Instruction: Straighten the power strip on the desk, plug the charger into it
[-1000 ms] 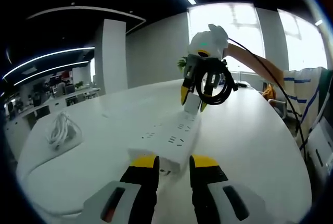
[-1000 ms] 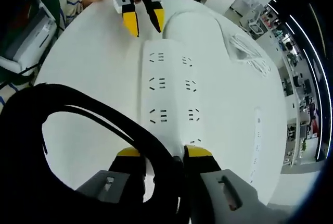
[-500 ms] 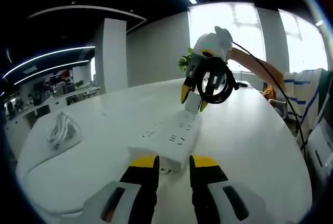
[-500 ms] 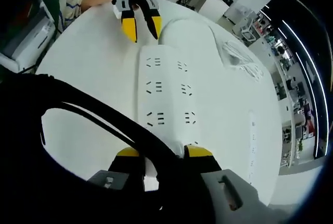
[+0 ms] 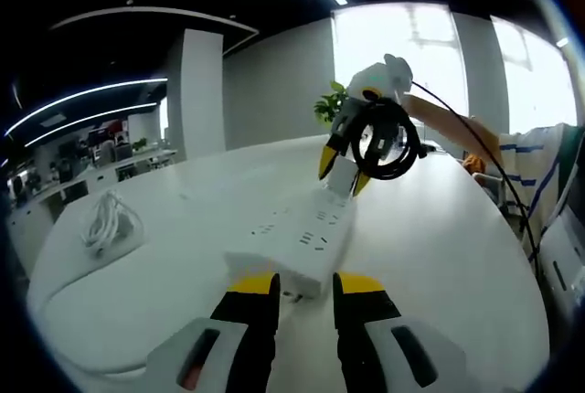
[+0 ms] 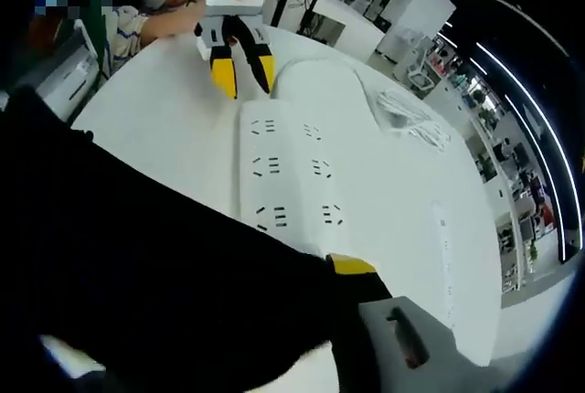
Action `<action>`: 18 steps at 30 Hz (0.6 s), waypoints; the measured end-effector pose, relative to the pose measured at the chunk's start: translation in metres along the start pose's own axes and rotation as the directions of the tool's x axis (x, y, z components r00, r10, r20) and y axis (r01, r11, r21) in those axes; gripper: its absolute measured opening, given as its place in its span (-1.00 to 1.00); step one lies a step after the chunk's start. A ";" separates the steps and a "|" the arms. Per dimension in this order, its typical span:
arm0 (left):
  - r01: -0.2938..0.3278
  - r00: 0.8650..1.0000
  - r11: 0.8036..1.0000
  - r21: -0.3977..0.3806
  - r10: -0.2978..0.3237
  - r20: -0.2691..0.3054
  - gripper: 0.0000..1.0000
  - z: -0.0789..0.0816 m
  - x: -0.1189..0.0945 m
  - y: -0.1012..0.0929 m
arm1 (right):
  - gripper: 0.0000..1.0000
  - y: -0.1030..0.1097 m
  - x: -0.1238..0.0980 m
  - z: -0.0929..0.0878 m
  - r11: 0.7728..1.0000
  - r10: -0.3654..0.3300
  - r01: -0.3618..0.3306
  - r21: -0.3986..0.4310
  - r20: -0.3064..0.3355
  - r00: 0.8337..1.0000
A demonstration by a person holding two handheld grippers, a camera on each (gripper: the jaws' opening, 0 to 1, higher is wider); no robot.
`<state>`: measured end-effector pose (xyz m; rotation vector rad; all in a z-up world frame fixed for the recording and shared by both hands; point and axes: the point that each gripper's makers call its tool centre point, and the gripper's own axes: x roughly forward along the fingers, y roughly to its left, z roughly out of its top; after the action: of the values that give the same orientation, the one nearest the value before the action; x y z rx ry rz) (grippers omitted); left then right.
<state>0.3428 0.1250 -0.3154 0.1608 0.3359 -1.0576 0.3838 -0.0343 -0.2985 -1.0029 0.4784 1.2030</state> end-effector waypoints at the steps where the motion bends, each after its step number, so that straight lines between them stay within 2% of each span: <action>1: 0.000 1.000 1.000 -0.001 0.000 -0.002 -0.54 0.000 0.000 0.001 | -0.41 -0.001 0.000 0.000 1.000 -0.007 0.007 0.003 0.014 1.000; 9: -0.003 1.000 1.000 -0.004 0.003 -0.010 -0.54 -0.002 0.001 0.003 | -0.40 -0.003 -0.003 0.003 0.998 -0.048 0.044 0.038 0.100 0.994; 14: -0.005 1.000 1.000 -0.006 0.005 -0.006 -0.54 0.000 0.000 0.005 | -0.39 -0.004 -0.006 0.003 0.994 -0.084 0.070 0.089 0.167 0.982; 18: -0.005 1.000 1.000 -0.004 0.005 -0.004 -0.54 0.000 -0.001 0.004 | -0.39 -0.003 -0.007 0.003 0.989 -0.111 0.089 0.116 0.191 0.975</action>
<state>0.3464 0.1275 -0.3153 0.1598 0.3415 -1.0513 0.3835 -0.0353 -0.2901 -0.7971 0.3284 1.1601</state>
